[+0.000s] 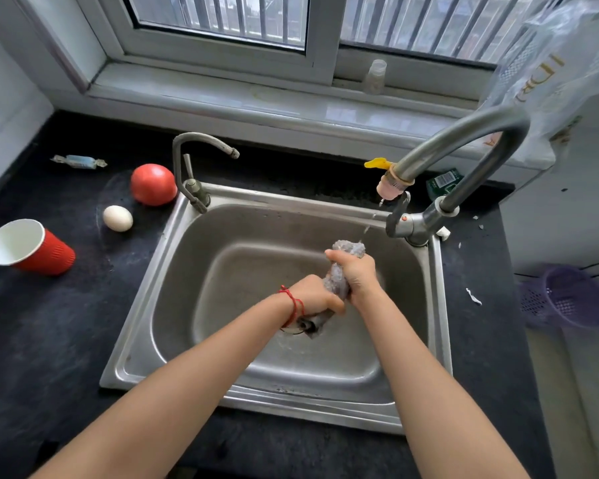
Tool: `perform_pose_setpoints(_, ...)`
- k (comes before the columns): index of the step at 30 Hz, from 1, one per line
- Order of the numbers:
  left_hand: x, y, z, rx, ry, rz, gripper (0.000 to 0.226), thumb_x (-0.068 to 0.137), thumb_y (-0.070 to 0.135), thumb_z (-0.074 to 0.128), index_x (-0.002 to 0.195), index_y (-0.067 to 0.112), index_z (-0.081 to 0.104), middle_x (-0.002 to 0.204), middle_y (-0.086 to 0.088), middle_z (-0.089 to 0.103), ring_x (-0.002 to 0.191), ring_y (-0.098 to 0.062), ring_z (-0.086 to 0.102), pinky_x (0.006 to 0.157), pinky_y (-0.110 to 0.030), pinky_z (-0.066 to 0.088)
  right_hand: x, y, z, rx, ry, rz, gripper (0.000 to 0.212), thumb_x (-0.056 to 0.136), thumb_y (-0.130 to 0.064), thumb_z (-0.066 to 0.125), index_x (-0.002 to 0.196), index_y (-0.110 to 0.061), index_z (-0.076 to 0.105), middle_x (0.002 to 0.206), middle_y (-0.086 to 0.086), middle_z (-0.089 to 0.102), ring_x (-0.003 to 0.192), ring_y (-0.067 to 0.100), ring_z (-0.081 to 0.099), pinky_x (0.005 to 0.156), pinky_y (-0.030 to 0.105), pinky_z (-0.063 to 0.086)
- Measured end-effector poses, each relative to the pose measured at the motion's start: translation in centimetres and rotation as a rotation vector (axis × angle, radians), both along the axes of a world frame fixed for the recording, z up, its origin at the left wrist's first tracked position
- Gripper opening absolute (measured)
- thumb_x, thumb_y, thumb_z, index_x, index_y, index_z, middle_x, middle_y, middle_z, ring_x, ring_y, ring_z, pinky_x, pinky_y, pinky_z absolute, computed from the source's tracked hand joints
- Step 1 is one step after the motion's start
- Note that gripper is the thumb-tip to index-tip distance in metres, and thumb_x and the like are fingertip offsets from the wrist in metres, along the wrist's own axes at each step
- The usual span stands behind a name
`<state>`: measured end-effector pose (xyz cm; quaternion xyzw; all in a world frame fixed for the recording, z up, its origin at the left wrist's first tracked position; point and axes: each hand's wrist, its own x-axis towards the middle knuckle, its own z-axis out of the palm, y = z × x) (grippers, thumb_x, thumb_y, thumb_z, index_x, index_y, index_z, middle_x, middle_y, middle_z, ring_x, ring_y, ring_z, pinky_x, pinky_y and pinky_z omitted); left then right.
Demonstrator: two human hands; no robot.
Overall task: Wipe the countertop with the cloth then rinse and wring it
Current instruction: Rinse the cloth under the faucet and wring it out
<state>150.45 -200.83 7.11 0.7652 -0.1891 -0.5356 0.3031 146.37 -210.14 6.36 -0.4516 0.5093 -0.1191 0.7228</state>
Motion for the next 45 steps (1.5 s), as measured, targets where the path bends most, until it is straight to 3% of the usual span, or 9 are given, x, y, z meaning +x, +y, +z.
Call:
perform_pose_setpoints(6,-1.5,-0.1,-1.7,0.092,-0.718,-0.256,0.023,0.079,0.021,0.047,0.094,0.008,0.06,0.102,-0.017,0.069,0.096,-0.039,0.063,0.07,-0.034,0.042,0.7,1.0,-1.2,-0.07,0.174,-0.167,0.027,0.071,0.008,0.061,0.063,-0.015,0.049,0.068,0.003,0.054,0.065,0.021,0.053,0.062,0.029,0.044)
perform_pose_setpoints(12,-2.5,0.5,-2.4,-0.037,-1.081,-0.378,0.033,0.091,0.02,0.04,0.122,0.01,0.038,0.106,-0.013,0.061,0.089,-0.037,0.066,0.058,-0.035,0.035,0.4,0.3,-0.6,0.106,0.245,-0.217,0.024,0.077,-0.004,0.068,0.066,-0.01,0.047,0.064,0.006,0.054,0.054,0.018,0.051,0.052,0.027,0.044)
perform_pose_setpoints(16,-1.9,1.5,-1.8,-0.027,-0.679,-0.026,0.033,0.077,0.031,0.06,0.104,0.016,0.049,0.096,-0.01,0.066,0.088,-0.03,0.062,0.067,-0.032,0.038,-1.1,-0.1,0.2,0.244,0.052,-0.061,0.02,0.089,-0.029,0.055,0.082,-0.011,0.052,0.062,0.004,0.063,0.054,0.016,0.056,0.054,0.026,0.047)
perform_pose_setpoints(20,0.1,1.8,-0.5,-0.2,0.388,0.699,0.013,0.083,0.017,0.062,0.078,0.007,0.057,0.074,-0.016,0.061,0.058,-0.023,0.062,0.056,-0.027,0.052,-4.5,1.1,-1.3,-0.152,-0.116,0.261,0.055,0.088,0.0,0.042,0.136,-0.025,0.035,0.133,0.01,0.05,0.112,0.02,0.053,0.086,0.024,0.044)
perform_pose_setpoints(24,0.9,3.2,0.4,-0.159,0.991,0.433,0.029,0.089,0.04,0.045,0.083,0.014,0.056,0.054,-0.004,0.062,0.041,-0.011,0.057,0.031,-0.011,0.039,-6.5,2.2,-2.4,-1.198,0.093,0.7,0.068,0.072,-0.012,0.068,0.131,-0.027,0.039,0.15,0.022,0.025,0.139,0.029,0.021,0.112,0.039,0.022)
perform_pose_setpoints(29,0.9,4.5,0.9,-0.183,1.175,0.115,0.041,0.077,0.054,0.045,0.09,0.016,0.057,0.055,0.001,0.059,0.037,-0.007,0.052,0.028,-0.01,0.034,-5.1,-0.5,0.4,-1.853,-0.141,0.524,0.013,0.075,-0.011,0.068,0.08,-0.007,0.058,0.076,0.015,0.064,0.084,0.033,0.061,0.092,0.056,0.047)
perform_pose_setpoints(35,2.9,4.6,2.5,-0.228,0.885,-0.13,0.066,0.046,0.048,0.083,0.089,0.007,0.056,0.062,-0.004,0.05,0.04,-0.008,0.05,0.033,-0.01,0.035,-4.6,-2.1,2.3,-2.066,-0.22,0.825,0.027,0.073,0.0,0.065,0.099,-0.002,0.069,0.087,0.017,0.071,0.07,0.029,0.068,0.053,0.031,0.057)
perform_pose_setpoints(39,2.8,3.5,2.6,-0.097,0.135,-0.271,0.029,0.063,0.022,0.08,0.065,0.01,0.053,0.051,0.001,0.05,0.038,-0.008,0.044,0.041,-0.016,0.035,-4.5,-1.7,1.9,-2.128,-0.15,0.909,0.021,0.073,-0.007,0.049,0.072,-0.007,0.07,0.055,0.006,0.059,0.044,0.023,0.055,0.031,0.025,0.04)
perform_pose_setpoints(45,2.2,3.0,-0.1,-0.017,-0.722,-0.518,0.015,0.073,0.029,0.06,0.075,0.015,0.059,0.077,-0.008,0.069,0.072,-0.031,0.062,0.06,-0.025,0.042,-3.4,0.0,0.5,-1.617,0.348,1.252,0.022,0.061,-0.009,0.066,0.083,-0.007,0.061,0.075,0.011,0.071,0.067,0.031,0.066,0.052,0.028,0.044)
